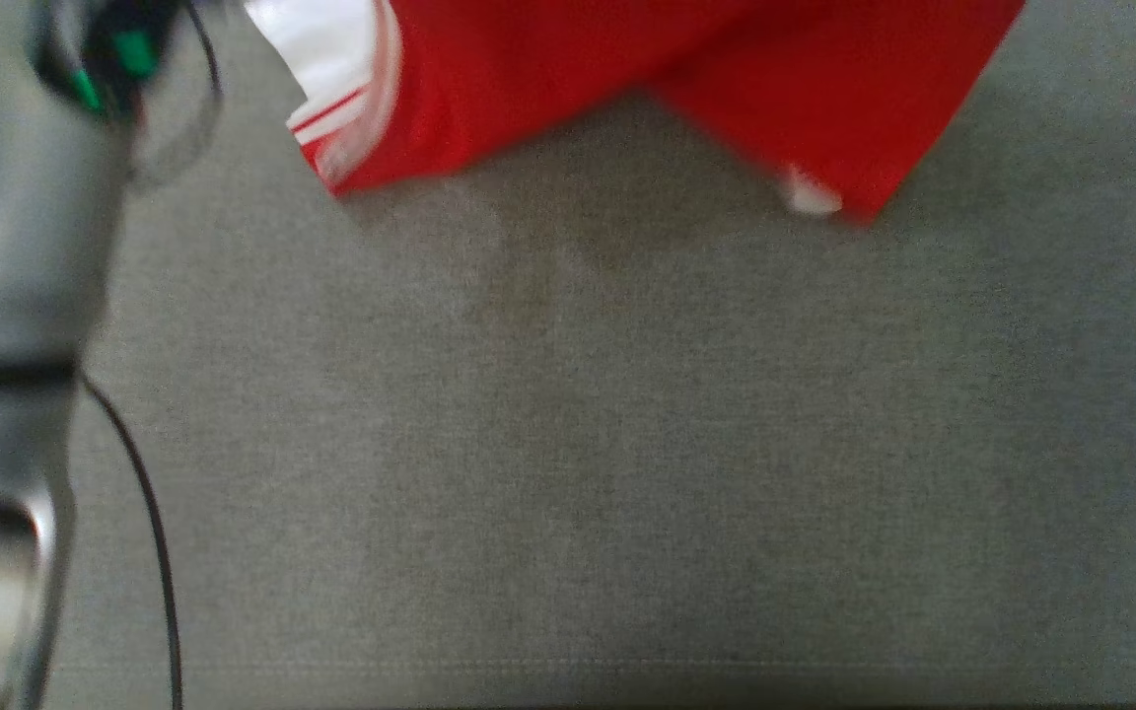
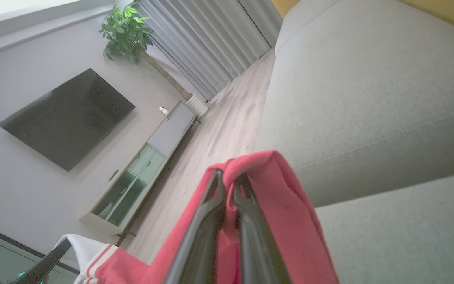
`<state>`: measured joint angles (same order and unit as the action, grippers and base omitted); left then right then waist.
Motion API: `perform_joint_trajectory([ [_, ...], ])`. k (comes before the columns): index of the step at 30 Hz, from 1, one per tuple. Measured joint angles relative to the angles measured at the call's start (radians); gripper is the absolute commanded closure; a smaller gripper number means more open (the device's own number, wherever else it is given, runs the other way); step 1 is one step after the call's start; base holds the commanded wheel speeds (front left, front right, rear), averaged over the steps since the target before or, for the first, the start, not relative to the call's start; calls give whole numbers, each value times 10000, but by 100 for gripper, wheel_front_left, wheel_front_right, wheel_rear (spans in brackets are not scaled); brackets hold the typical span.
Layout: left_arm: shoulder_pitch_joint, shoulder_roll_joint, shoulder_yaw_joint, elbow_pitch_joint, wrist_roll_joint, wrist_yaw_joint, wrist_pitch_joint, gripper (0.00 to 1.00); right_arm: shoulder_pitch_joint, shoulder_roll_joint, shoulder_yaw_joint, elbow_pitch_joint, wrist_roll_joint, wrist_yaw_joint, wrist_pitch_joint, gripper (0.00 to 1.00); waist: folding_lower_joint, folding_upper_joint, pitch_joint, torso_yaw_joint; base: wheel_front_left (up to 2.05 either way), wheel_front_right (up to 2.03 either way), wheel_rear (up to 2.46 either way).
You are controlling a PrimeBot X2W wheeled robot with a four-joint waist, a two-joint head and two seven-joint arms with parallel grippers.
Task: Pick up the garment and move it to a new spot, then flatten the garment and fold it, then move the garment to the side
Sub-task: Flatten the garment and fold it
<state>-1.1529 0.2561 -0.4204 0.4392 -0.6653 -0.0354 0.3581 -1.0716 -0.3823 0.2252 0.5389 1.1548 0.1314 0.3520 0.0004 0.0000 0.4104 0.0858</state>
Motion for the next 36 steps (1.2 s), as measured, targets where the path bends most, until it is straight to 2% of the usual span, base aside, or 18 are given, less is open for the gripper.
perform_joint_trajectory([
  [9, -4873, -485, 966, 3219, 305, -90, -1837, 100, -4184, 270, 128, 1781, -140, 0, -823, 100, 0, 0, 1273, -215, 0, 0, 0],
  [14, -6464, -562, 1164, 4362, 318, -274, -2516, 100, -5750, 265, 213, 2311, -148, 0, -1423, 100, -4, 0, 1272, -383, 0, 0, 0],
  [18, -7152, -675, 1091, 5095, 316, -627, -2533, 100, -6131, 247, 706, 2537, -109, 0, -1383, 100, -5, 0, 1177, -366, 0, 0, 0],
  [21, -7100, -731, 970, 5486, 259, -767, -2339, 100, -5972, 188, 1001, 2677, -82, 0, -1204, 100, -4, 0, 1114, -328, 0, 0, 0],
  [25, -6119, -755, 196, 5916, 146, -890, -1804, 100, -4700, -71, 1753, 2694, 134, 0, -591, 100, -5, 0, 852, -259, 0, 0, 0],
  [30, -3591, -585, -1507, 4823, -1103, -895, -274, 100, -2266, -355, 2734, 2452, 732, 0, 382, 100, -4, 0, 222, -229, 0, 0, 0],
  [32, -2481, -169, -2048, 4132, -1921, -955, 639, 100, -1317, -489, 3072, 2389, 982, 0, 849, 100, -5, 0, -139, -235, 0, 0, 0],
  [36, -526, 1208, -2884, 2786, -3430, -953, 2673, 100, 300, -836, 3766, 2320, 1323, 0, 1919, 100, -5, 0, -970, -271, 0, 0, 0],
])
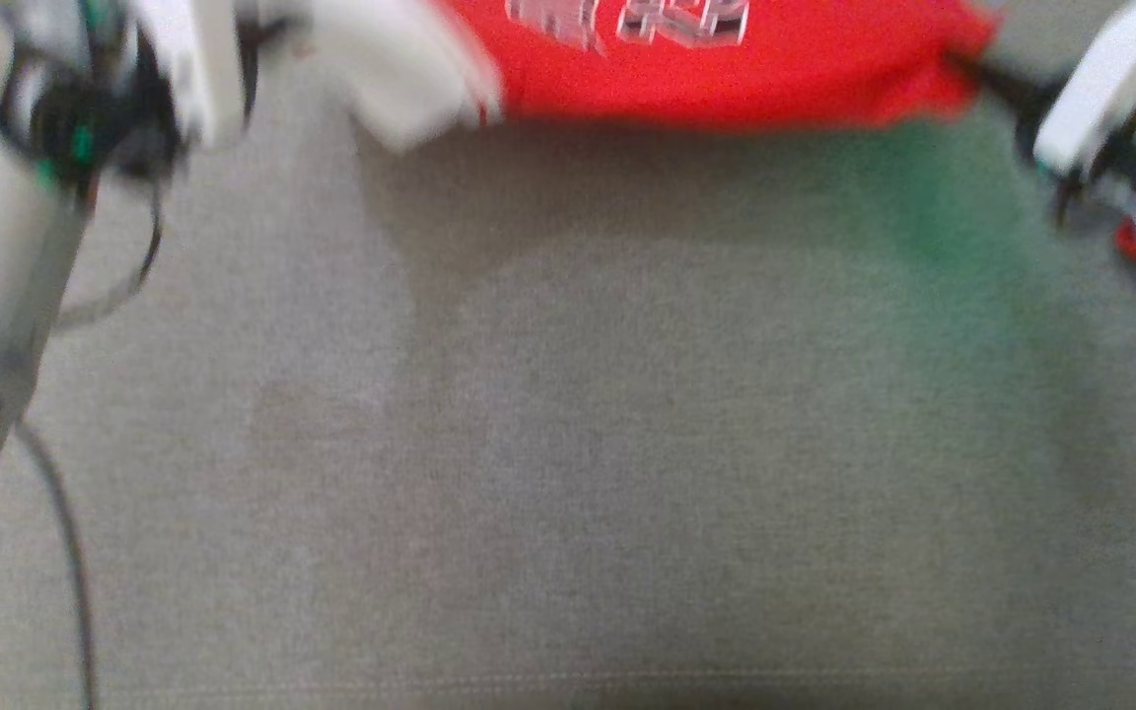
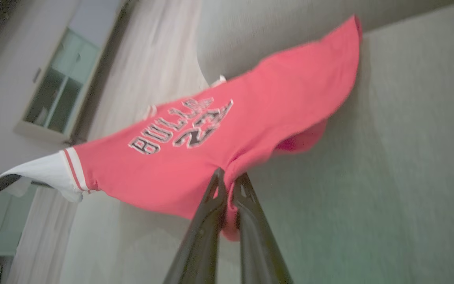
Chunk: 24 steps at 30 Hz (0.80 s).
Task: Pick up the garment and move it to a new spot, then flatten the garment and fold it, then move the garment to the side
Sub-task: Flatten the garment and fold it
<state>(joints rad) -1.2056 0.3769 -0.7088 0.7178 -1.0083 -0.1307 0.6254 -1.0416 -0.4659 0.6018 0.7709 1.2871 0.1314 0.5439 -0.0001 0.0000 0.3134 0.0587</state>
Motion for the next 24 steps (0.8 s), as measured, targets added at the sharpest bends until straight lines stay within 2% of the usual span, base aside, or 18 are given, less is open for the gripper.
perform_joint_trajectory([
  [5, 2246, 1592, -872, -2057, -1501, 0, 2458, 100, 1525, -456, 780, -75, 257, 0, 1459, 100, 0, 0, -1135, -84, 0, 0, 0],
  [9, 3773, 2708, -1202, -3774, -2564, 90, 3933, 100, 2622, -965, 1383, -715, 362, 0, 2508, 100, -1, 0, -1916, -167, 0, 0, 0],
  [12, 4770, 3398, -1329, -5283, -3149, 527, 4654, 100, 3477, -1486, 1770, -1476, 529, 0, 3350, 100, -1, 0, -2354, -224, 0, 0, 0],
  [17, 5901, 4514, -1513, -7616, -3891, 1507, 5476, 100, 4687, -2621, 2155, -2886, 619, 0, 4521, 100, -1, 1, -2589, -321, 0, 0, 0],
  [20, 6135, 4936, -1507, -8546, -4165, 1992, 5659, 100, 5011, -3152, 2148, -3636, 780, 0, 5030, 100, -1, 0, -2522, -363, 0, 0, 0],
  [24, 6136, 5306, -1315, -9252, -4539, 2487, 5818, 100, 5019, -3544, 1877, -4314, 786, 0, 5549, 100, -1, 0, -2348, -432, 0, 0, 0],
])
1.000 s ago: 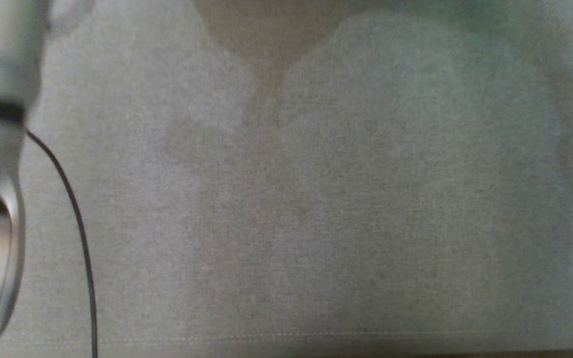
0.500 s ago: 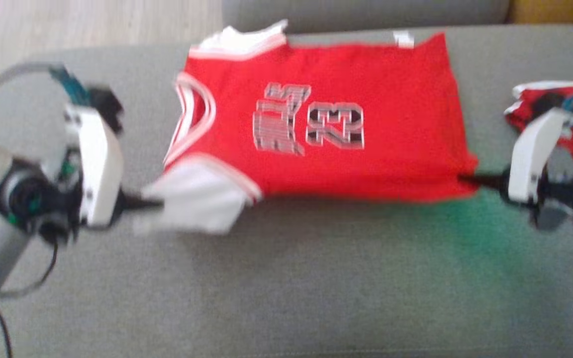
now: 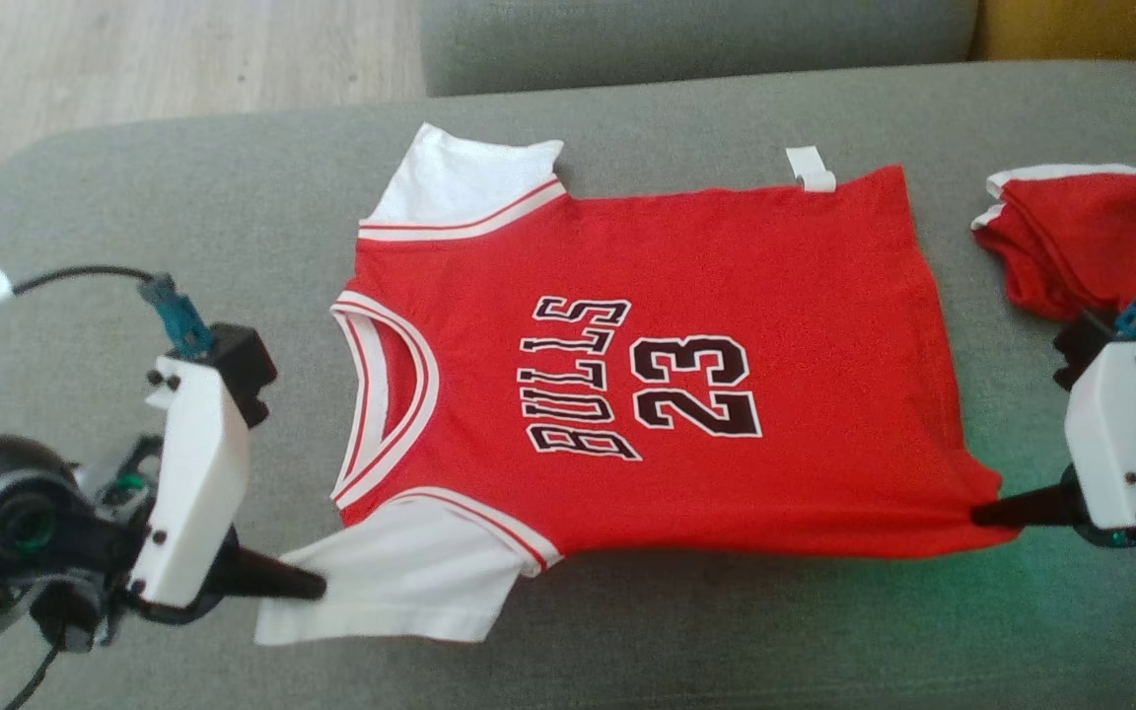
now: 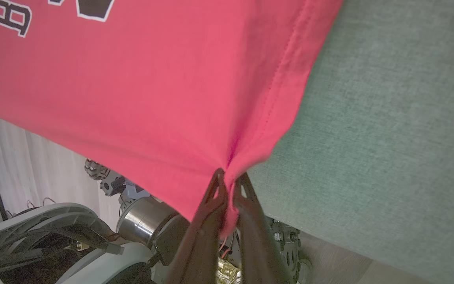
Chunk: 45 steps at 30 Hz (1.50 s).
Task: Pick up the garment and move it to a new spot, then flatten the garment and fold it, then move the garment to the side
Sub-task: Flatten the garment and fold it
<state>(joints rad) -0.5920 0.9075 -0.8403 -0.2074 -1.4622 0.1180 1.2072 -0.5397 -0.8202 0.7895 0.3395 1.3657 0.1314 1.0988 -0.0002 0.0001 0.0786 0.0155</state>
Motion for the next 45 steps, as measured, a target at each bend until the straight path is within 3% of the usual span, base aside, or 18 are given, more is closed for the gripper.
perform_joint_trajectory([
  [4, -125, -19, 184, 88, -59, 263, 92, 100, -82, 75, -393, 63, 77, 0, 456, 100, 0, 0, 294, -80, 0, 0, 0],
  [8, -759, -290, 188, 855, 128, 424, 278, 100, -660, 616, -635, 608, -67, 0, 943, 100, 0, 0, 681, -150, 0, 0, 0],
  [12, -1981, -1195, 236, 2075, 539, 479, 236, 100, -1814, 1461, -1106, 1553, -403, 0, 1283, 100, 1, 0, 1273, -237, 0, 0, 0],
  [18, -2827, -2077, 238, 3593, 1020, 192, -138, 100, -2481, 2209, -1519, 2698, -957, 0, 1344, 100, 2, 0, 1798, -359, 0, 0, 0],
  [20, -2994, -2401, 238, 4063, 1177, 71, -403, 100, -2650, 2464, -1676, 3064, -1095, 0, 1317, 77, 2, 0, 1892, -396, 0, 0, 0],
  [21, -3048, -2554, 240, 4293, 1246, 29, -518, 100, -2733, 2600, -1762, 3239, -1147, 0, 1258, 58, 2, 0, 1927, -416, 0, 0, 0],
  [22, -3087, -2671, 240, 4502, 1283, -63, -667, 100, -2779, 2719, -1854, 3363, -1233, 0, 1133, 30, 2, 0, 1956, -433, 0, 0, 0],
  [23, -3129, -2790, 240, 4738, 1369, -144, -848, 71, -2832, 2813, -1904, 3505, -1325, 0, 1030, 0, 2, 0, 1981, -449, 0, 0, 0],
  [24, -3154, -2882, 244, 4974, 1461, -234, -1039, 15, -2898, 2920, -1973, 3676, -1415, 0, 876, 0, 2, -1, 1996, -467, 0, 0, 0],
  [25, -3154, -2882, 244, 4974, 1461, -234, -1039, 0, -2898, 2920, -1973, 3676, -1415, 0, 876, 0, 2, -1, 1996, -467, 0, 0, 0],
  [32, -3150, -3348, 550, 6125, 2004, -1118, -3078, 0, -2932, 3400, -2782, 4399, -1542, 0, -339, 0, 2, 0, 1679, -474, 0, 0, 0],
  [37, -3075, -3588, 1068, 6355, 2387, -1778, -5112, 0, -2599, 3471, -3597, 3873, -1204, 0, -1778, 0, 2, 0, 1165, -411, 0, 0, 0],
  [41, -2514, -3595, 1361, 6201, 3379, -1774, -7467, 0, -1475, 3478, -4151, 2466, -1193, 0, -3965, 0, 1, 0, 733, -338, 0, 0, 0],
  [45, -1565, -3555, 1628, 5494, 4635, -1089, -10216, 0, -68, 3475, -4767, 989, -1900, 0, -7133, 0, 1, 0, 305, -254, 0, 0, 0],
])
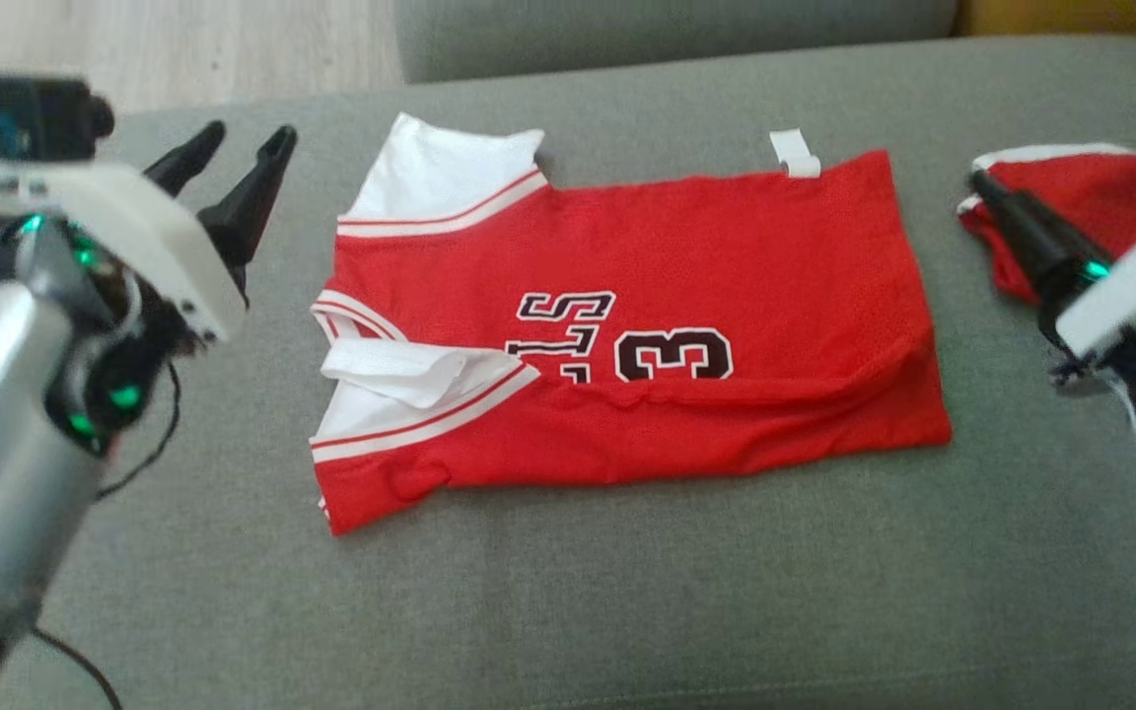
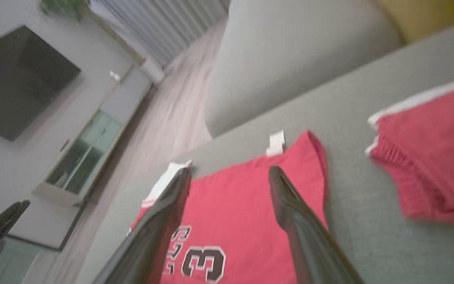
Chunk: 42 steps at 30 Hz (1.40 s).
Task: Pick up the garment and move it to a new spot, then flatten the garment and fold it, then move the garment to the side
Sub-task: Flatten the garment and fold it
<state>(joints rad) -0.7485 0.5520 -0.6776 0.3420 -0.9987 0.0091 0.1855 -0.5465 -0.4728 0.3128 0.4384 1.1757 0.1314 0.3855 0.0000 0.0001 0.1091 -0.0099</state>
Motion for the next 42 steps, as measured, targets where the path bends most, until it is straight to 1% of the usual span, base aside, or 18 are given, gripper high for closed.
perform_joint_trajectory([
  [3, 913, 61, 180, -815, 836, 961, -1672, 0, 982, 21, -397, -702, -984, 0, -2174, 0, 0, 0, -285, 59, 0, 0, 0],
  [5, 1632, 169, 211, -1371, 1360, 1685, -2548, 0, 1582, -8, -474, -934, -2105, 0, -3300, 0, 0, 0, -413, 83, 0, 0, 0],
  [7, 2404, 226, 236, -1854, 1822, 2385, -3243, 0, 2156, 228, -842, -1037, -2853, 0, -4301, 0, 0, 0, -491, 89, 0, 0, 0],
  [9, 3152, 221, 366, -2257, 2134, 3074, -3850, 0, 2693, 470, -1068, -1223, -3680, 0, -4949, 0, 0, 0, -532, 82, 0, 0, 0],
  [12, 4182, 132, 472, -2855, 2587, 3958, -4236, 0, 3517, 986, -1482, -1390, -4748, 0, -5547, 0, 0, 0, -568, 97, 0, 0, 0],
  [15, 5188, -192, 550, -3122, 2671, 4433, -4337, 0, 4341, 1530, -1981, -1436, -5503, 0, -5647, 0, 0, 0, -581, 99, 0, 0, 0],
  [18, 6030, -416, 418, -3014, 2706, 4533, -4339, 0, 4857, 1887, -2196, -1335, -6293, 0, -5413, 0, 0, 0, -534, 89, 0, 0, 0],
  [20, 6227, -529, 205, -2775, 2807, 4571, -4318, 0, 4865, 2048, -2290, -1237, -6658, 0, -5124, 0, 0, 0, -487, 87, 0, 0, 0],
  [21, 6216, -583, 94, -2669, 2832, 4571, -4240, 0, 4830, 2094, -2288, -1160, -6834, 0, -4922, 0, 0, 0, -466, 91, 0, 0, 0],
  [23, 6132, -629, -138, -2401, 2824, 4554, -3728, 0, 4673, 2174, -2307, -955, -7089, 0, -4535, 0, 0, 0, -413, 99, 0, 0, 0],
  [25, 6025, -711, -378, -2019, 2686, 4357, -3108, 0, 4436, 2188, -2259, -625, -7436, 0, -4075, 0, 0, 0, -336, 102, 0, 0, 0],
  [29, 5568, -1060, -656, -1206, 2441, 4027, -2433, 0, 3669, 2368, -2406, 134, -7906, 0, -3133, 0, 0, 0, -120, 161, 0, 0, 0],
  [34, 4837, -1528, -826, -343, 2197, 3588, -2071, 0, 2940, 2443, -2428, 934, -8303, 0, -1804, 0, 0, 0, 131, 241, 0, 0, 0],
  [39, 4501, -1898, -1022, 401, 1933, 3068, -1553, 0, 2864, 2483, -2412, 1442, -8518, 0, -1007, 0, 0, 0, 286, 273, 0, 0, 0],
  [42, 4393, -2038, -1049, 593, 1776, 3033, -1333, 0, 2775, 2485, -2322, 1436, -8516, 0, -861, 0, 0, 0, 347, 266, 0, 0, 0],
])
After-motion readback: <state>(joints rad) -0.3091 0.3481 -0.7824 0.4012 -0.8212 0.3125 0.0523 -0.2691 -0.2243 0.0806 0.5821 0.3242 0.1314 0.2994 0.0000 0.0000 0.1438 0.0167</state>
